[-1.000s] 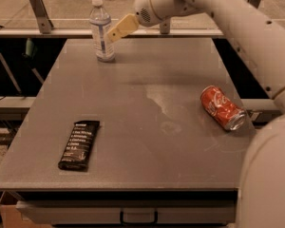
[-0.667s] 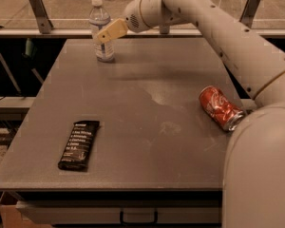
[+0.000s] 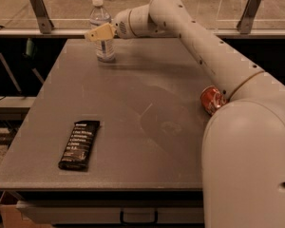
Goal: Pick blue plastic bottle
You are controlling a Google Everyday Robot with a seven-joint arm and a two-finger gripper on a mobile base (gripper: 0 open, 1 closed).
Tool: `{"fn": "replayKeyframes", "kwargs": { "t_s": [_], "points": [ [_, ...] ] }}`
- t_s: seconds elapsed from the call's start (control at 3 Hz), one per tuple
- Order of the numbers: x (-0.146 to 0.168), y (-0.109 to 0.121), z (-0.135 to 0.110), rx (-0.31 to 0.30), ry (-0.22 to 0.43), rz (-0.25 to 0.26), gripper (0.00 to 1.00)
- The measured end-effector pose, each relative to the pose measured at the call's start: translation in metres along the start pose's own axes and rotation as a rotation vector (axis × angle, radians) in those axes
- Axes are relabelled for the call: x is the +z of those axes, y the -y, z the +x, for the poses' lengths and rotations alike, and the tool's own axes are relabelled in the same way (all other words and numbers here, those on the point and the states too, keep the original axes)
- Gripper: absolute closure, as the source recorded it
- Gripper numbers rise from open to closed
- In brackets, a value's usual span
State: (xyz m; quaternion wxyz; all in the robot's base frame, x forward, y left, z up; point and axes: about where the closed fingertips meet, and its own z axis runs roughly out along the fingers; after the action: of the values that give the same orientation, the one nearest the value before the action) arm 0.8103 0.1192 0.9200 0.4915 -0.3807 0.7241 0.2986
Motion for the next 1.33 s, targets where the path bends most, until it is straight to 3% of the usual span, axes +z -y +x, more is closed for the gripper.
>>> {"fn": "replayKeyframes", "kwargs": {
  "t_s": [0.33, 0.67, 1.0, 1.33],
  "points": [
    [0.005, 0.001, -0.001, 0.031, 0.022, -0.013, 0.47],
    [-0.013, -0.001, -0.011, 0.029, 0.062, -0.01, 0.69],
    [-0.061, -0.024, -0.031, -0.006, 0.126, -0.044, 0.93],
    [-0.133, -0.052, -0.047, -0.065, 0.181, -0.082, 1.0]
  ]
}}
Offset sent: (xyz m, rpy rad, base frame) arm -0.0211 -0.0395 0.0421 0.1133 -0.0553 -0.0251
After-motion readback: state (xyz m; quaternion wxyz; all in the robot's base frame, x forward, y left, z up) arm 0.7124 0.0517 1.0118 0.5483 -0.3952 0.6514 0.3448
